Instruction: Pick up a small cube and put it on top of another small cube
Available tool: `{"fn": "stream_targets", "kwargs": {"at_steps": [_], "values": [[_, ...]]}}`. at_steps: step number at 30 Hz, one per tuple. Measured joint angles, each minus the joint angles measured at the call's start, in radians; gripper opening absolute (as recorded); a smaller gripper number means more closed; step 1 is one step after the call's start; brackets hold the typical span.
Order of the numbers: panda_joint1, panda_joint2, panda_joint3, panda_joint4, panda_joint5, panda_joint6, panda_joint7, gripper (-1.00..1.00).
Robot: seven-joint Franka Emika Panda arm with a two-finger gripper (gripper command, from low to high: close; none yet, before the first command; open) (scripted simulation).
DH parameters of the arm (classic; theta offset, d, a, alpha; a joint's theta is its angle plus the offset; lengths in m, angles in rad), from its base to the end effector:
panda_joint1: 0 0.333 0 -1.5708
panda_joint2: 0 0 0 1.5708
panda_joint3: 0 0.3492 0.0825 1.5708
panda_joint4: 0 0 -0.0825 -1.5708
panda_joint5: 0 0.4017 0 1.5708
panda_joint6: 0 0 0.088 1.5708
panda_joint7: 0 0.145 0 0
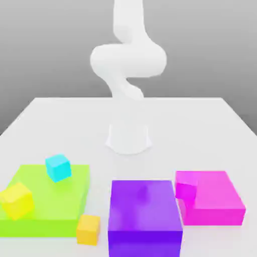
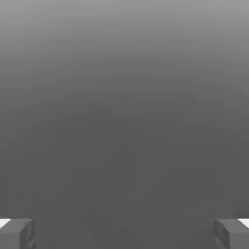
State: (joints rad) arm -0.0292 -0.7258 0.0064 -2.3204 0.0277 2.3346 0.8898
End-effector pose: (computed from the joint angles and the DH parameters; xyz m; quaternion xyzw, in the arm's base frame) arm 0.3962 -0.0070 0.6741 -0.8345 0.4155 -0.3237 0.1614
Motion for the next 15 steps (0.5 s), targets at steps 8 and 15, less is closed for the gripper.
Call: {"fn": "stream_targets", "kwargs": {"at_steps": [8, 15], "values": [[-0.092, 0.241, 0.040, -0.066, 0.065, 0.111, 0.310, 0.00], [-0.173, 0.446, 0.090, -0.123, 0.075, 0.208, 0.608, 0.00]]}}
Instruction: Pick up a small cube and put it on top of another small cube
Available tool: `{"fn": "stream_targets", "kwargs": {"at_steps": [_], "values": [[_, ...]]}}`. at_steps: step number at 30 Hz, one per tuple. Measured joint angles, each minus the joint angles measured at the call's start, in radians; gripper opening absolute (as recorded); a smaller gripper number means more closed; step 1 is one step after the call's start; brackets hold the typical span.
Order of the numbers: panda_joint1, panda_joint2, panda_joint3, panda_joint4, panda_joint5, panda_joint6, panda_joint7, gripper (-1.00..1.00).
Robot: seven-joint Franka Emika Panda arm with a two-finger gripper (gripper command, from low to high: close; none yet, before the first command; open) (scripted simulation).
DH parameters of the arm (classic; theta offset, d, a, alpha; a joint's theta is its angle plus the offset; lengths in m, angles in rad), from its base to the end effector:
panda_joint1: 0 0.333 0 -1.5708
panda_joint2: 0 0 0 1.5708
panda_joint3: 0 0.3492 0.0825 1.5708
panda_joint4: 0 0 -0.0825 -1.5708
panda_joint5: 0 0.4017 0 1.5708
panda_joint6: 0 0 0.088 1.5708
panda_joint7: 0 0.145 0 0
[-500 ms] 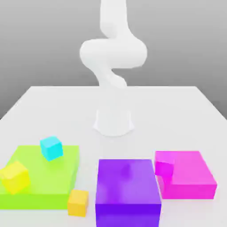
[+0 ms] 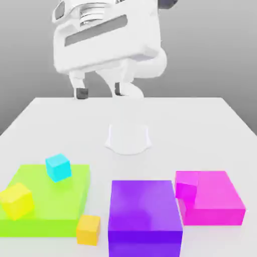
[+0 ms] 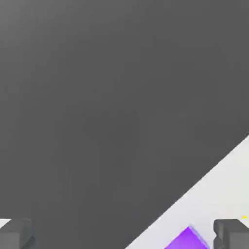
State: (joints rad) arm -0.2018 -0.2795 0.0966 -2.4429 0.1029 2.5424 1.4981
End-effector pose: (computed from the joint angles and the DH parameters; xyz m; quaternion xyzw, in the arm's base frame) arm 0.4952 -0.0505 0.4327 -0.6569 0.7298 -0.1294 0.1383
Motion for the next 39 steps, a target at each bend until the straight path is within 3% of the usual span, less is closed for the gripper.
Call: {"fn": "stream_targets", "kwargs": {"at_steps": [9, 15, 21, 22, 29, 36, 39], "values": [[-0.065, 0.264, 0.010, -0.074, -0.091, 0.128, 0.457, 0.00], [-0.047, 0.437, -0.055, -0.122, -0.198, 0.209, 0.797, 0.00], [-0.005, 0.645, -0.115, -0.096, -0.242, 0.365, 0.882, 0.00], [-0.003, 0.666, -0.118, -0.092, -0.244, 0.381, 0.885, -1.00], [-0.003, 0.664, -0.119, -0.092, -0.244, 0.382, 0.885, -1.00], [-0.008, 0.463, -0.085, -0.115, -0.238, 0.240, 0.819, -1.00], [0.012, 0.378, -0.022, -0.120, -0.171, 0.189, 0.687, -1.00]]}}
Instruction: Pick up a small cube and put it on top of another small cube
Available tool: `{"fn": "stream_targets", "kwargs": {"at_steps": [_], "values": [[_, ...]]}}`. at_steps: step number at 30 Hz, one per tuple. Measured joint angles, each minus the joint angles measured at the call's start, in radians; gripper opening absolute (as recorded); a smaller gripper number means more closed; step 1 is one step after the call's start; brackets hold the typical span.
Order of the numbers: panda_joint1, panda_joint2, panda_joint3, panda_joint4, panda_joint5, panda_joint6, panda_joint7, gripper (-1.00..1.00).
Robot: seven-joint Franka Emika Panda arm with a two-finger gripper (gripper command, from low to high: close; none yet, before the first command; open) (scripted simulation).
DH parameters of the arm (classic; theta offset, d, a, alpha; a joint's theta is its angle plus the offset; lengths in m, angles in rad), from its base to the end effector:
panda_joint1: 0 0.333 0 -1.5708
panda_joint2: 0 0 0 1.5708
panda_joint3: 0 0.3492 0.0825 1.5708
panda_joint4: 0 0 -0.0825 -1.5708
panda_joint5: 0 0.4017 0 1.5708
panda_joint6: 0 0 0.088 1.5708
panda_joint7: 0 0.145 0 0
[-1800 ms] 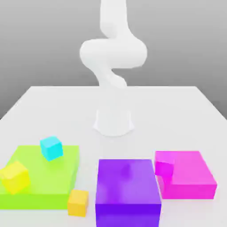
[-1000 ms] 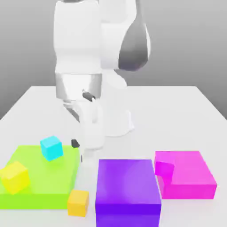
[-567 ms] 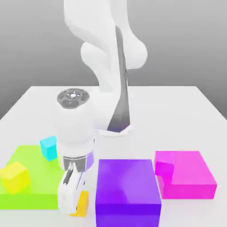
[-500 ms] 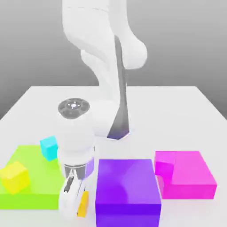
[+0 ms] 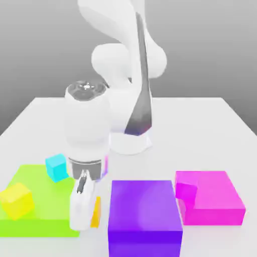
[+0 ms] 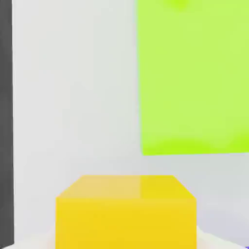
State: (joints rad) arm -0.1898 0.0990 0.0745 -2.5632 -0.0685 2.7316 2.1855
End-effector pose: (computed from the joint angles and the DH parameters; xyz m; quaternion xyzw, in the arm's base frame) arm 0.4700 -0.0522 0.2155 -0.4356 0.8994 -0.0273 0.0244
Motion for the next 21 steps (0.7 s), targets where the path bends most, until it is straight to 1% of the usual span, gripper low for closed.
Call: {"fn": "stream_targets", "kwargs": {"at_steps": [3, 7, 11, 14, 16, 20, 21], "values": [[0.078, -0.095, 0.043, -0.015, 0.074, -0.061, -0.134, -1.00], [0.176, -0.209, 0.075, -0.061, 0.141, -0.140, -0.254, -1.00], [0.263, -0.312, 0.129, -0.123, 0.182, -0.215, -0.335, -1.00], [0.332, -0.384, 0.169, -0.169, 0.195, -0.267, -0.383, -1.00], [0.346, -0.371, 0.188, -0.188, 0.184, -0.243, -0.391, -1.00], [0.338, -0.251, 0.205, -0.215, 0.148, -0.101, -0.369, -1.00], [0.337, -0.228, 0.207, -0.219, 0.143, -0.074, -0.365, 1.00]]}}
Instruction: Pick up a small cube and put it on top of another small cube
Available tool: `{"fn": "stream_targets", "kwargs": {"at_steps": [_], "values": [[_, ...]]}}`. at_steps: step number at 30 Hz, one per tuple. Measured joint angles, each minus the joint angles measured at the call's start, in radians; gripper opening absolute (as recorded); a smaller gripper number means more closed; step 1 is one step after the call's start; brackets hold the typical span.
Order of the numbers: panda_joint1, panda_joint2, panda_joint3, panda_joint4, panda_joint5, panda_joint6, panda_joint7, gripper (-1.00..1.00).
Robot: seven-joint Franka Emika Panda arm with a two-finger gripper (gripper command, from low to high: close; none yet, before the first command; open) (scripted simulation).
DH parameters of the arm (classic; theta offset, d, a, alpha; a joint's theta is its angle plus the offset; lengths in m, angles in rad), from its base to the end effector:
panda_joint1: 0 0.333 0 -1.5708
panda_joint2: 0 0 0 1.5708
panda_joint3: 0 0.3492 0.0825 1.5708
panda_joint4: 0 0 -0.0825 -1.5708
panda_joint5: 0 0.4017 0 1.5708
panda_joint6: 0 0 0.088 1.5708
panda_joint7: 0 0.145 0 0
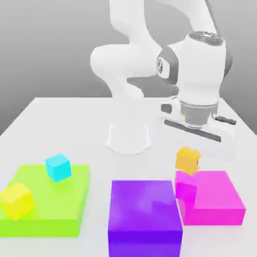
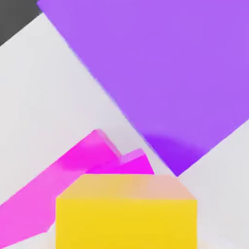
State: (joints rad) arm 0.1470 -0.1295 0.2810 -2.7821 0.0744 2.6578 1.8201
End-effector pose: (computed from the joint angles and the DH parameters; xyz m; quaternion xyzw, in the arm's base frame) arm 0.3538 0.1555 0.2277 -0.7451 0.6669 -0.0008 0.0004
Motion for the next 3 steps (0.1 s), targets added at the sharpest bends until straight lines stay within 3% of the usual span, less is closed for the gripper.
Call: {"fn": "stream_targets", "kwargs": {"at_steps": [3], "values": [[0.000, 0.000, 0.000, 0.000, 0.000, 0.000, 0.000, 1.00]]}}
